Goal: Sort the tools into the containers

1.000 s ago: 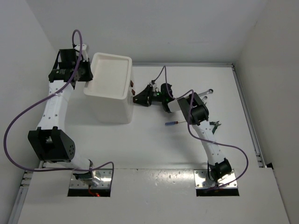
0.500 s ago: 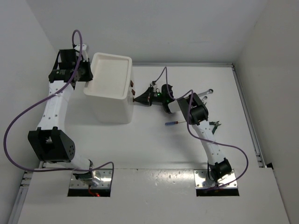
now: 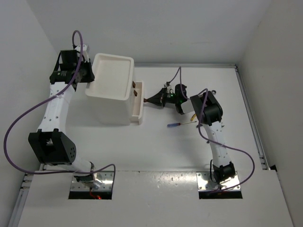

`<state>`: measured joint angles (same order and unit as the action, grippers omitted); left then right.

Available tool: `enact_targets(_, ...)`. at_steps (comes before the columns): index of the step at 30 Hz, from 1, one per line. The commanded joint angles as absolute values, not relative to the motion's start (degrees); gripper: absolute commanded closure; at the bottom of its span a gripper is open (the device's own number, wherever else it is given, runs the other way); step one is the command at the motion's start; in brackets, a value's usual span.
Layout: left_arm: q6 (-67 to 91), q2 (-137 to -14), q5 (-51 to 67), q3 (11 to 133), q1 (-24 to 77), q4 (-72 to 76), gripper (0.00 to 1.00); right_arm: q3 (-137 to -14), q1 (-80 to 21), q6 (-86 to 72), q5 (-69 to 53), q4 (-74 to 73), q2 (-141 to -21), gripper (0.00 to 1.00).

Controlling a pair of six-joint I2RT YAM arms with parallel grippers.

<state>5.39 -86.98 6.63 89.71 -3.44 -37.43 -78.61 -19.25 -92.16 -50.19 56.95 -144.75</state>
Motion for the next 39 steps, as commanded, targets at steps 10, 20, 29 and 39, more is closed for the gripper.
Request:
enact_targets(10, 10.19, -88.51, 9.14, 88.77, -2.98, -36.74, 1.00, -73.13, -11.17, -80.25, -52.82, 48.79, -137.11, 1.00)
enact_targets(20, 10.72, -88.51, 8.61, 88.24, -2.99, -36.21, 1.00, -68.65, -5.63, -70.93, -54.76, 39.73, -133.07, 1.00)
enact_targets(29, 10.72, -88.51, 8.61, 88.24, -2.99, -35.68, 1.00, -68.12, -5.10, -62.42, -56.43, 31.30, -129.47, 0.45)
enact_targets(39, 8.79, -87.98, 11.43, 88.24, -2.47, -34.55, 0.63, -71.71, -3.26, -48.62, -56.43, 17.07, -117.52, 0.42)
